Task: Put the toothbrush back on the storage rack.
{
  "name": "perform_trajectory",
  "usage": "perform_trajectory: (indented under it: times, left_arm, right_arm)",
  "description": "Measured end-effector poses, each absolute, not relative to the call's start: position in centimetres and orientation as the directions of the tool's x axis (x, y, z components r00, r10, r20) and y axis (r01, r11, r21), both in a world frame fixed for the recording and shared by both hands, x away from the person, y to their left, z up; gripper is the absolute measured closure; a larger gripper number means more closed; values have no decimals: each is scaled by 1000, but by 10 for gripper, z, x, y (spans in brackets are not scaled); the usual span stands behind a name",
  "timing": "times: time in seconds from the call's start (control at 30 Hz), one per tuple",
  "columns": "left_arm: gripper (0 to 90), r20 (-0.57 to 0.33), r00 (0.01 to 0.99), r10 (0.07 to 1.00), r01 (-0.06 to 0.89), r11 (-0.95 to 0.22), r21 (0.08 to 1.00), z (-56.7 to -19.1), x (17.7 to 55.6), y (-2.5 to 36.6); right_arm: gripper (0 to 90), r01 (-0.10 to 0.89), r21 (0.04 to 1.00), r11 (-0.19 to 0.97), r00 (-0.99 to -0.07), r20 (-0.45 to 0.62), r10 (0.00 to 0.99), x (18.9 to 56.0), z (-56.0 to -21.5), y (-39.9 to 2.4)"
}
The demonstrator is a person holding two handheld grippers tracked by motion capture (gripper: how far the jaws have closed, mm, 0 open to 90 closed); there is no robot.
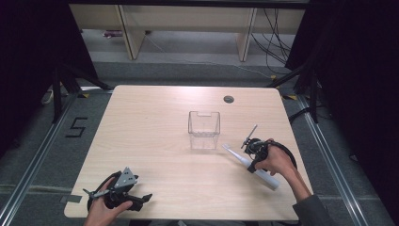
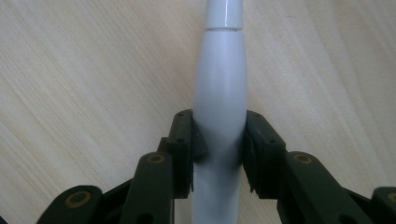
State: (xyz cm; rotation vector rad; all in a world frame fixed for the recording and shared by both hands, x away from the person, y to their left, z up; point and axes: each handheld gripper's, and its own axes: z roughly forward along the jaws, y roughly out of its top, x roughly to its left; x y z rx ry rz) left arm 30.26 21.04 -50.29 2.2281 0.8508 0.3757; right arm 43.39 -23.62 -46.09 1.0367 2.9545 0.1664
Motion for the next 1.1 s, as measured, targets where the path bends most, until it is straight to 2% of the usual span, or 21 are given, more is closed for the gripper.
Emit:
perform_trajectory:
  times: [0.03, 0.13, 0.37, 0.5, 0.53, 0.77, 0.83, 0.87, 0.97, 1.0, 1.1]
  left_arm:
    - [149, 15, 740, 672, 465, -529, 710, -503, 303, 210]
    - [149, 16, 740, 672, 465, -529, 710, -503, 303, 211]
    - [149, 11, 742, 670, 469, -531, 705, -503, 303, 211]
    - [149, 20, 742, 671, 463, -533, 709, -503, 303, 211]
    - [150, 15, 737, 676, 466, -524, 713, -503, 303, 210]
    - [149, 20, 742, 670, 460, -530, 712, -504, 303, 211]
    - [149, 17, 743, 669, 463, -532, 709, -503, 303, 211]
    - [149, 14, 736, 676, 465, -521, 715, -504, 302, 211]
    - [149, 17, 739, 673, 461, -524, 716, -503, 303, 210]
    - [149, 9, 739, 674, 464, -518, 718, -503, 302, 210]
    - [150, 24, 741, 671, 461, -535, 708, -502, 303, 212]
  right_arm:
    - [670, 597, 114, 794, -801, 25, 598, 436, -460, -239]
    - [670, 639, 140, 756, -766, 30, 642, 432, -457, -241]
    - [670, 605, 272, 749, -784, 39, 619, 426, -439, -256]
    - [671, 631, 305, 713, -758, 50, 650, 422, -429, -261]
    - [670, 601, 357, 715, -774, 36, 633, 424, -423, -265]
    - [671, 611, 478, 631, -740, 61, 670, 422, -406, -273]
    - [670, 599, 531, 599, -736, 70, 674, 423, -403, -276]
    - [670, 571, 589, 572, -735, 57, 675, 424, -402, -277]
    - [670, 536, 643, 547, -749, 63, 660, 426, -401, -280]
    - [670, 521, 698, 491, -734, 72, 675, 427, -403, -281]
    - [670, 490, 717, 496, -742, 44, 668, 429, -402, -282]
